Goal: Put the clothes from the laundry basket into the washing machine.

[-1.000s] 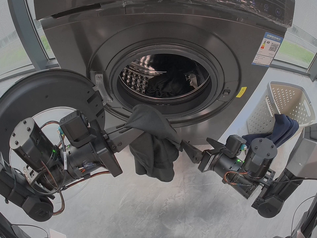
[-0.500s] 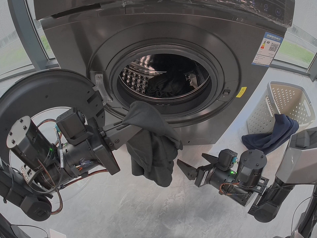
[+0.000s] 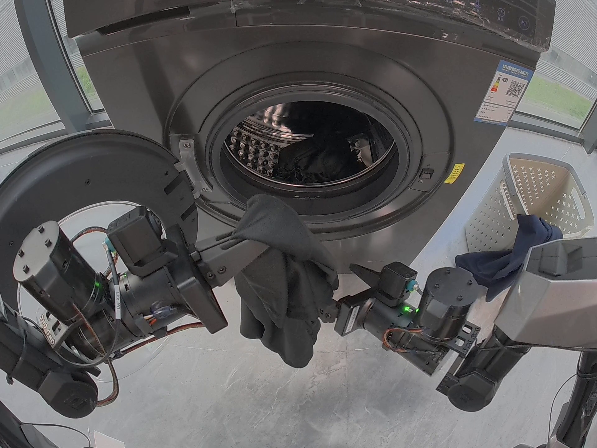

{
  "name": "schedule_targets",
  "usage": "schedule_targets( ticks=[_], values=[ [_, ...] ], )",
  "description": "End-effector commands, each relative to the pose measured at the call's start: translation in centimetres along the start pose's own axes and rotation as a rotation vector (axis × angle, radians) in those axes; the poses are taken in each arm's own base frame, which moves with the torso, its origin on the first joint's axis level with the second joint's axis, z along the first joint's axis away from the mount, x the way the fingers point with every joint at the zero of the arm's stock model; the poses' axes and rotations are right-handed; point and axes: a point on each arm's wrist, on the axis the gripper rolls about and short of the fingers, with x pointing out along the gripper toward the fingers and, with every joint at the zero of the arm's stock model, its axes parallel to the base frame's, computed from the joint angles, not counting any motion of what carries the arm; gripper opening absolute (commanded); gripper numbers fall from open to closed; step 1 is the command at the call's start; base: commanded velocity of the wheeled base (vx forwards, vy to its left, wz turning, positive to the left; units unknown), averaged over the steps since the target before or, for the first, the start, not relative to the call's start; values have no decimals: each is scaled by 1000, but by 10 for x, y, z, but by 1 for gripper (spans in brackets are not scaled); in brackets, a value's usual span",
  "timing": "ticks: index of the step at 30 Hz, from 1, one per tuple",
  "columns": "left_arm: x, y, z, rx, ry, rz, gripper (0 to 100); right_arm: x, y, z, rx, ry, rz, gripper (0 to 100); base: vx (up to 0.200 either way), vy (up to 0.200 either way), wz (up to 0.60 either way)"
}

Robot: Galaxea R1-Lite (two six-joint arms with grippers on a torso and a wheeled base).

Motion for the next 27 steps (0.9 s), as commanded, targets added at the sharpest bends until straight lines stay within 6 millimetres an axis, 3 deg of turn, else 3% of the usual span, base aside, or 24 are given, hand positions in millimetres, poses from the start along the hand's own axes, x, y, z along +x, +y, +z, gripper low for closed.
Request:
schedule_targets(
  ticks=[1,5,6,13,20,27],
  values=[
    [-1,-1,0,-2,1,-1,0,29,-1,-12,-30,-30,3,100,0,0,0],
    [-3,-2,-1,-5,6,0,0,37,1,-4,-24,-75,7,100,0,0,0],
    [-3,-2,-2,-4,8,2,0,36,1,-2,-22,-79,8,0,0,0,0],
    [-5,1,-3,-4,12,22,0,16,2,25,-15,-120,8,0,0,0,0],
    [-7,6,-7,-4,27,50,0,-18,6,69,-7,-214,18,0,0,0,0],
    [-4,18,-15,-8,36,147,0,-43,6,86,-7,-244,28,0,0,0,0]
  ],
)
